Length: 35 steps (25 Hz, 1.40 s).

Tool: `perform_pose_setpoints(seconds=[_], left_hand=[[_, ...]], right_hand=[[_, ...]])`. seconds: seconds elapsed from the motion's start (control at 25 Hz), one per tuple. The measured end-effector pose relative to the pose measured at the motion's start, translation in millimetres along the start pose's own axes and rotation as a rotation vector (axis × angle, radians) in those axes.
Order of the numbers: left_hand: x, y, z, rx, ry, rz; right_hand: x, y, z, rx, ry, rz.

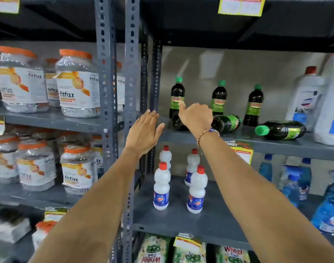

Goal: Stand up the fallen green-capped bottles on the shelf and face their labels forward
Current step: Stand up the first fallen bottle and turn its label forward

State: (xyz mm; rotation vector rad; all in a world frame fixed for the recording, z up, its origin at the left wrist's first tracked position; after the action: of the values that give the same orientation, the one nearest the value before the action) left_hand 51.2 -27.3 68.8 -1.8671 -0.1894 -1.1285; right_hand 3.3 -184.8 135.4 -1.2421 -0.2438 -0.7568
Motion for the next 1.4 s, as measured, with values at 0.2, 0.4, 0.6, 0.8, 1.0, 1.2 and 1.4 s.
perform_pose_setpoints(seconds=[0.2, 0.4, 0.6, 0.8, 1.0, 1.2, 1.4], left_hand=[[-10.5, 8.1, 3.1, 0.164, 0.117, -0.108], [-12.0, 15.0, 7.9, 0.119, 0.113, -0.182], [-12.8, 14.6, 7.0, 0.143, 0.111, -0.267], [-11.4, 14.6, 9.6, 0.135, 0.120, -0.292], [-12.4, 15.3, 8.5, 0.172, 0.128, -0.327], [-11.5, 16.7, 10.8, 0.156, 0.096, -0.311], [-11.9, 15.1, 10.0, 0.158, 0.111, -0.332]], right_hand=[[29.7, 15.9, 0.3, -0.138, 0.111, 0.073], [45.9, 31.0, 5.1, -0.193, 0.167, 0.208], [51.6, 61.7, 11.5, 0.099, 0.177, 0.420], [54.2, 57.3, 22.2, -0.099, 0.104, 0.378], [52.1, 50.9, 15.1, -0.242, 0.128, 0.260], [47.5, 65.5, 8.3, 0.130, 0.135, 0.034], [45.8, 91.0, 17.2, 0.435, 0.133, 0.130]])
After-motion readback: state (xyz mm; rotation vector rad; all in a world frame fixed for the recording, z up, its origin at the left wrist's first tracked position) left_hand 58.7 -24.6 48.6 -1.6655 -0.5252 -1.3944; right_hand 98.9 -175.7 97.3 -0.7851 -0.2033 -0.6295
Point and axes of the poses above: each hand's wrist, its own x-axis towards the middle knuckle, its own y-axis out of the palm, z = x × y, the point moved 9 cm from there along x, towards the middle knuckle, and after that the axes turned 8 degrees about -x, right-handed, at the moved point
